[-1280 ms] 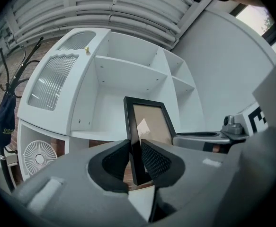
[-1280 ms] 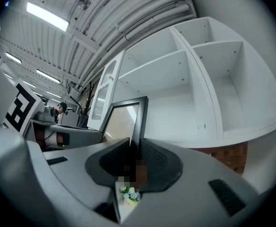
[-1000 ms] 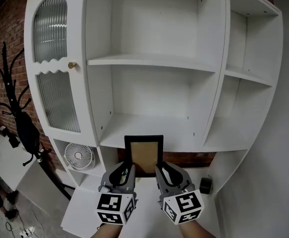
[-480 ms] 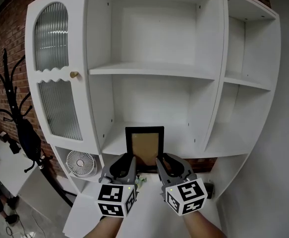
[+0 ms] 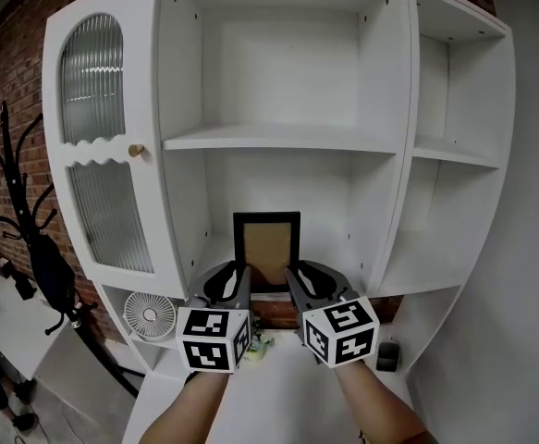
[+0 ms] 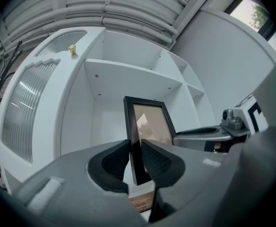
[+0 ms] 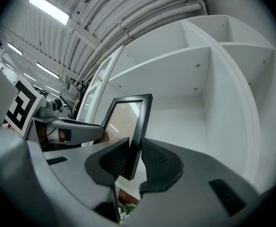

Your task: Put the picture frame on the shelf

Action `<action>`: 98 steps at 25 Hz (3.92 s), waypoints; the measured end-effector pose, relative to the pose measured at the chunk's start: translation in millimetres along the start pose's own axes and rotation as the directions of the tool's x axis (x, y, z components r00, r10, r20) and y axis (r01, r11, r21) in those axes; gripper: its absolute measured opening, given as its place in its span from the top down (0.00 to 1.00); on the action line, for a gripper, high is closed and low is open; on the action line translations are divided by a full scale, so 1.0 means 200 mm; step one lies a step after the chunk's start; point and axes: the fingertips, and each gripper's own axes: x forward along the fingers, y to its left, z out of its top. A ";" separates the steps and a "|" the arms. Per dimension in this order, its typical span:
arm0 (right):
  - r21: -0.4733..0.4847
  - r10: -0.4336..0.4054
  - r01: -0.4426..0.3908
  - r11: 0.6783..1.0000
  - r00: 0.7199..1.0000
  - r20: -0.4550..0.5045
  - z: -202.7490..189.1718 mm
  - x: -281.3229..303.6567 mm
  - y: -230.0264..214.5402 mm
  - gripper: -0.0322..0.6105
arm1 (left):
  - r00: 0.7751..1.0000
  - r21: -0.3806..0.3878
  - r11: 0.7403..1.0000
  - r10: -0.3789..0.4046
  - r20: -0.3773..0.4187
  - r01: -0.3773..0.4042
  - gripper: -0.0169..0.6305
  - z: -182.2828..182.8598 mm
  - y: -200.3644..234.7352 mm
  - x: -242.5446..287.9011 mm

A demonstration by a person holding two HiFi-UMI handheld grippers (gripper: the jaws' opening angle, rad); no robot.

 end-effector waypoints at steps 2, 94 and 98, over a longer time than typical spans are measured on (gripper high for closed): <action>0.010 -0.006 0.006 1.000 1.000 -0.003 0.01 0.04 -0.02 0.81 | 1.000 0.001 1.000 0.000 -0.001 0.000 0.85 0.01 0.02 0.03; 0.020 0.049 -0.046 0.999 0.847 -0.529 -0.41 0.95 -0.51 0.86 | 0.870 -0.006 0.997 -0.074 -0.487 0.081 0.85 -0.42 0.43 1.08; 0.024 0.039 -0.030 0.999 0.857 -0.514 -0.41 0.96 -0.51 0.86 | 0.878 -0.001 0.997 -0.066 -0.474 0.074 0.84 -0.43 0.43 1.08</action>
